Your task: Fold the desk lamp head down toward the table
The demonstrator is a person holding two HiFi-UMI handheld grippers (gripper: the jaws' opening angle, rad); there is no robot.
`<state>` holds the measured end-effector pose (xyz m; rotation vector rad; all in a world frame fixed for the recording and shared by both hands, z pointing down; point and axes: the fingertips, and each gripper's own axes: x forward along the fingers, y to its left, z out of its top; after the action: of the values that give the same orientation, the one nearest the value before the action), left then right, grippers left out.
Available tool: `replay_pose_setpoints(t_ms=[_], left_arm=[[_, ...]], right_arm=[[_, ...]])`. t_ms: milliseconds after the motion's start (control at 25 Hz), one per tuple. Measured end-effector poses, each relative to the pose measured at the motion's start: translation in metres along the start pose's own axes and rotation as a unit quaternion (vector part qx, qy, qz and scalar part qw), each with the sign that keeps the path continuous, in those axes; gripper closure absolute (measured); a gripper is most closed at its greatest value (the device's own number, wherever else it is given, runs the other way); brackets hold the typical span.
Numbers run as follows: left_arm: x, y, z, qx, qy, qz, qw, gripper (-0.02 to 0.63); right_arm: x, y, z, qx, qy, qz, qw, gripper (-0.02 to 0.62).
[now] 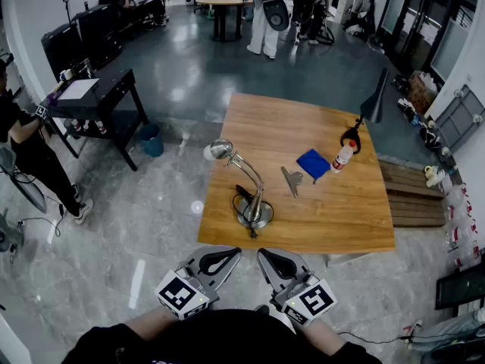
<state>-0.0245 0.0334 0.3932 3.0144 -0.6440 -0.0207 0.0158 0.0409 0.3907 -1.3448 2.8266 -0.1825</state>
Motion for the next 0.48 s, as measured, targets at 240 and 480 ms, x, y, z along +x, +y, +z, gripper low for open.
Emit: replay_pose_setpoints(t_ms=[240, 480], left_arm=[[-0.0008, -0.003, 0.0003, -0.002, 0.0, -0.003, 1.0, 0.598], [-0.0003, -0.005, -0.0006, -0.005, 0.001, -0.002, 1.0, 0.598]], right_arm=[[-0.0024, 0.0006, 0.0035, 0.001, -0.003, -0.002, 1.0, 0.591], [-0.0043, 0.0017, 0.003, 0.0, -0.002, -0.001, 1.0, 0.591]])
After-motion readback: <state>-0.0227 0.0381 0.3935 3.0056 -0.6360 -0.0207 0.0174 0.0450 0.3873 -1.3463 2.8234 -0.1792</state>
